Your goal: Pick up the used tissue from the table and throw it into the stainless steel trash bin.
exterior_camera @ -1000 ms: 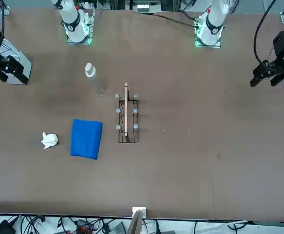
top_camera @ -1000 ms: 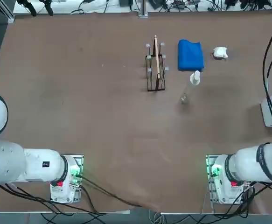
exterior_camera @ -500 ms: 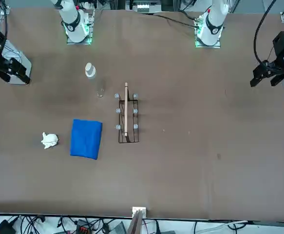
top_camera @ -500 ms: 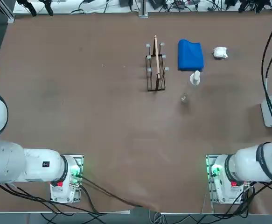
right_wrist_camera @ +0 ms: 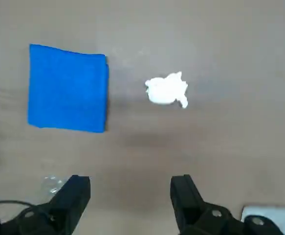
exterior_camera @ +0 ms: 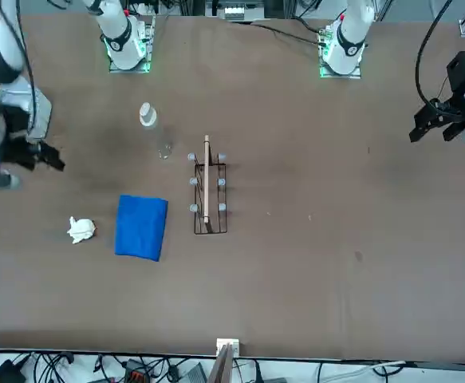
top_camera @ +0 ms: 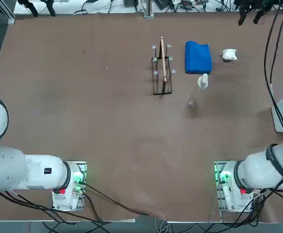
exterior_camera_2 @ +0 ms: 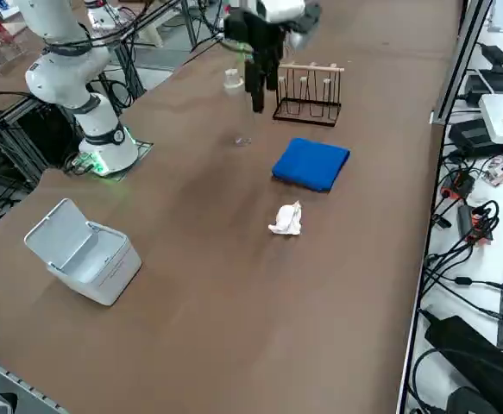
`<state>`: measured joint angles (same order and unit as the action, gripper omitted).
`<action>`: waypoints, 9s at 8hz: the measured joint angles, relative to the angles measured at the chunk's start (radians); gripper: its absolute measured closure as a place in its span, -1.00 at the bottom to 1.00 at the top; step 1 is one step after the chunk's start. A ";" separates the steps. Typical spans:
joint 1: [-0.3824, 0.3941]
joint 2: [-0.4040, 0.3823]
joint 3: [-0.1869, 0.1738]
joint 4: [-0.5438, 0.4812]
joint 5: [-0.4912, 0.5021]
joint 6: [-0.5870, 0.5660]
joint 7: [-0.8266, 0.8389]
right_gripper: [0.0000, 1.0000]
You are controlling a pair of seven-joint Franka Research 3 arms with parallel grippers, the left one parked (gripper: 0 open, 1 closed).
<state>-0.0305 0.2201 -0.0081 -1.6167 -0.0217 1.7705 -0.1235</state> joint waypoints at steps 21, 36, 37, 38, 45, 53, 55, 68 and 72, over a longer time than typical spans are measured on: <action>-0.046 0.506 0.018 0.002 -0.118 0.505 -0.897 0.09; -0.658 0.175 -0.013 -0.087 -0.118 -0.145 -1.207 0.81; -0.679 0.174 -0.012 -0.089 -0.118 -0.188 -1.218 0.81; -0.694 0.173 -0.011 -0.091 -0.118 -0.215 -1.228 0.78; -0.749 0.191 -0.007 -0.120 -0.115 -0.241 -1.290 -0.81; -0.548 0.071 0.140 0.138 0.044 -0.256 -1.151 -1.00; -0.434 0.070 0.145 0.231 0.049 -0.253 -0.961 -1.00; 0.027 -0.227 0.097 0.062 -0.025 -0.228 0.193 -1.00; 0.090 -0.300 -0.036 -0.011 0.028 -0.217 0.212 -1.00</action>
<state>0.0595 -0.0797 -0.0444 -1.6275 0.0067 1.5540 0.0882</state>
